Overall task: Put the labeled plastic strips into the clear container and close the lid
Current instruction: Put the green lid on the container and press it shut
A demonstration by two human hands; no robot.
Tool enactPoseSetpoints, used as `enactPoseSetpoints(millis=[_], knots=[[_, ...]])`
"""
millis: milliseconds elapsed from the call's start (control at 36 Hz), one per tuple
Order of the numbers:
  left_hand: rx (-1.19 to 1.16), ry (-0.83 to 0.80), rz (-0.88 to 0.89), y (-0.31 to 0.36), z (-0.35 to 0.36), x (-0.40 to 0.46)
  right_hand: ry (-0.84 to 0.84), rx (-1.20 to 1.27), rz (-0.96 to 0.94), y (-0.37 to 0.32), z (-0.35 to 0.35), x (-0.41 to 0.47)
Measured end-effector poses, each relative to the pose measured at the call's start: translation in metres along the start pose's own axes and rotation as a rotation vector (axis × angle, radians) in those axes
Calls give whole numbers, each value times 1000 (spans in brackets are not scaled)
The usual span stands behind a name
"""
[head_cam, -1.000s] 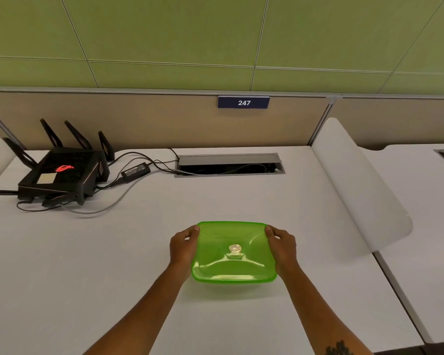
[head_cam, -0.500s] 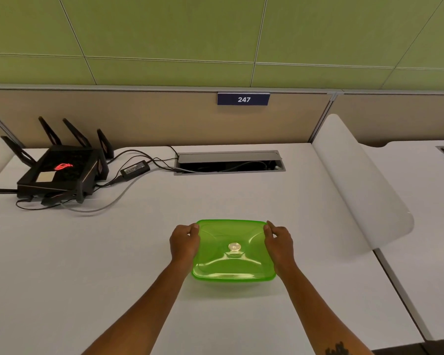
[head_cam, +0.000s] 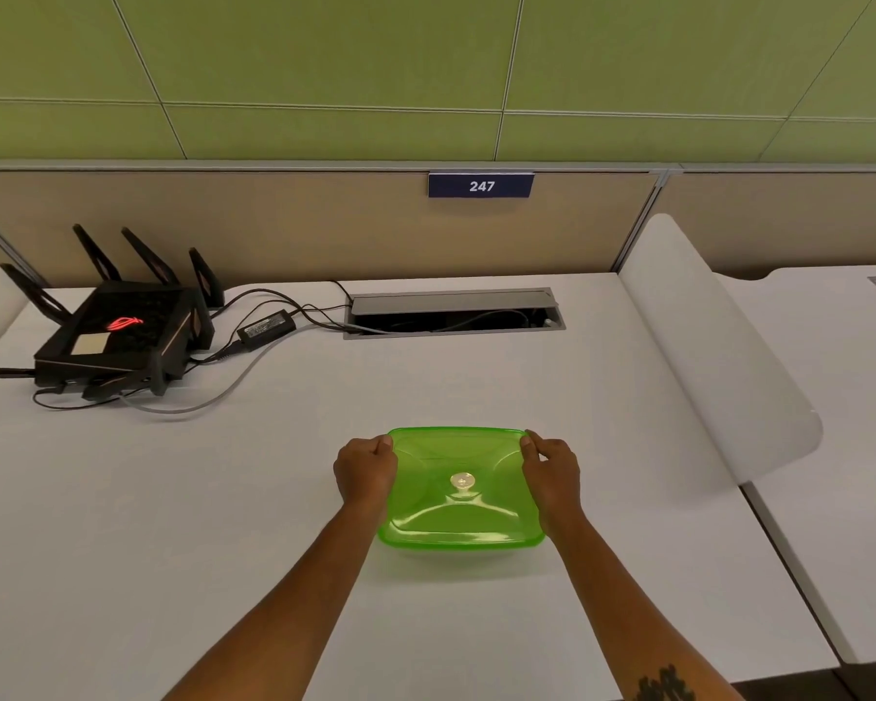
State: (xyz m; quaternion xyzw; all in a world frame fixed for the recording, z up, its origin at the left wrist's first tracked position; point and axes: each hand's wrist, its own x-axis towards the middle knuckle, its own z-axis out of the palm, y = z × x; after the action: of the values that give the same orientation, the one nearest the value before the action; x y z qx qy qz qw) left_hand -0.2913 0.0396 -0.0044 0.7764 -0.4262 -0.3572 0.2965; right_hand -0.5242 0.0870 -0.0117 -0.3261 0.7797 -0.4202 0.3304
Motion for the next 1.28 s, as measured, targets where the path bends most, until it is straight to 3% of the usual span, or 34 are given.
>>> enactPoseSetpoints(millis=[333,583,778,972,1278], knots=[[118,-4,13,4,0,1,8,62,105,-7,-2,9],[64,18,-63,10,-1,-2,-11,419,388,-19,-10,13],[-89,-12,-106,8,3,-3,-52,421,432,-24,-12,11],[-314,-52,-265,-1,5,7,-23,427,482,-9,-10,5],[-191,-11,-202,5,6,17,-33,482,570,-17,-13,12]])
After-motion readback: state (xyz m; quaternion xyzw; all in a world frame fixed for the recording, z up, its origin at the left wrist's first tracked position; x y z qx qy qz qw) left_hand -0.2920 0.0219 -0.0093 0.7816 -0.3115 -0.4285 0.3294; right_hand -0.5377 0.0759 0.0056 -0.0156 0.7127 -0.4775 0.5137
